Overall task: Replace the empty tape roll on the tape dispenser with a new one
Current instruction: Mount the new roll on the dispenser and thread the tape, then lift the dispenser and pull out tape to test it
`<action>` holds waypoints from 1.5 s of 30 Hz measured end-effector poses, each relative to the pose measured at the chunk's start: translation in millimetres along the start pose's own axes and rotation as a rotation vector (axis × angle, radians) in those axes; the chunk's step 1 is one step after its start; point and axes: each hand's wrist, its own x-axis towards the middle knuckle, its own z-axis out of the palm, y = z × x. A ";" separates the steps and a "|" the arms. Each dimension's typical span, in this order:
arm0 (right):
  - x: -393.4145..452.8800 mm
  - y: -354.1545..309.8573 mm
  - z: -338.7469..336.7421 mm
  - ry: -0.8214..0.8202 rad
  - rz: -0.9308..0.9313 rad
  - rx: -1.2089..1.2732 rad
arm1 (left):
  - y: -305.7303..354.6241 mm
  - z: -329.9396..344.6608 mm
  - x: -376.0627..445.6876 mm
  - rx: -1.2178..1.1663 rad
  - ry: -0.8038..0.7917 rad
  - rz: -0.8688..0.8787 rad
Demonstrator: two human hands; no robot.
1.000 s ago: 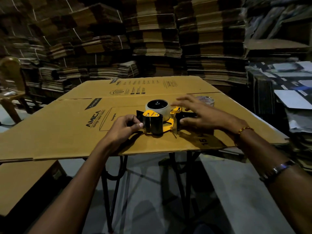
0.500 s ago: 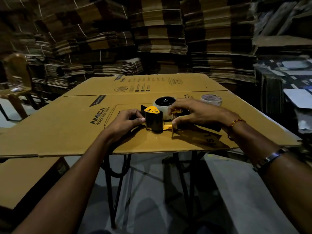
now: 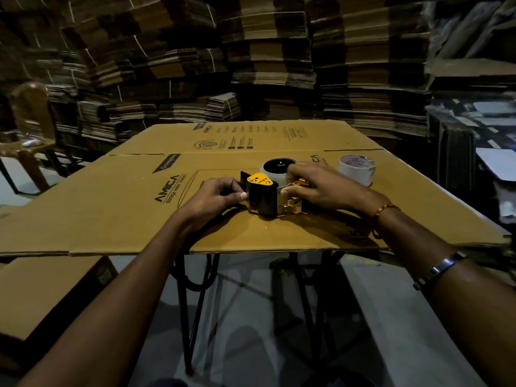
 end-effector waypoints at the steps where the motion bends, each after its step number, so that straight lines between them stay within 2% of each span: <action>1: 0.3 1.4 1.3 0.010 0.003 0.010 | -1.1 -0.4 1.4 -0.012 -0.005 -0.002; 9: 12.4 14.4 -2.6 0.008 0.067 0.098 | -4.2 -14.4 22.9 -0.111 -0.061 -0.078; 18: 64.4 46.9 0.7 0.049 0.151 0.138 | -25.0 -41.8 99.7 -0.131 -0.137 -0.152; 26: 86.0 52.8 -9.4 0.049 0.240 0.296 | -24.3 -60.2 125.5 -0.376 -0.213 -0.267; 29: 78.3 49.0 -16.1 0.055 0.313 0.266 | -10.8 -59.6 125.2 -0.395 -0.200 -0.348; 32: 72.9 45.9 -25.2 0.010 0.430 0.295 | 7.3 -54.3 116.8 -0.422 -0.092 -0.453; 34: 71.5 45.6 -31.9 -0.049 0.525 0.327 | 16.6 -51.7 107.5 -0.499 0.066 -0.537; 37: 75.1 52.5 -41.7 -0.132 0.675 0.361 | 27.7 -53.9 88.9 -0.373 0.323 -0.620; 40: 81.3 63.7 -46.4 -0.270 0.791 0.400 | 54.1 -46.2 60.0 -0.423 0.548 -0.697; 42: 84.7 68.0 -49.6 -0.361 0.829 0.496 | 66.2 -31.5 34.7 -0.454 0.584 -0.748; 45: 86.9 65.8 -55.4 -0.471 0.936 0.780 | 72.4 -9.6 11.3 -0.516 0.495 -0.879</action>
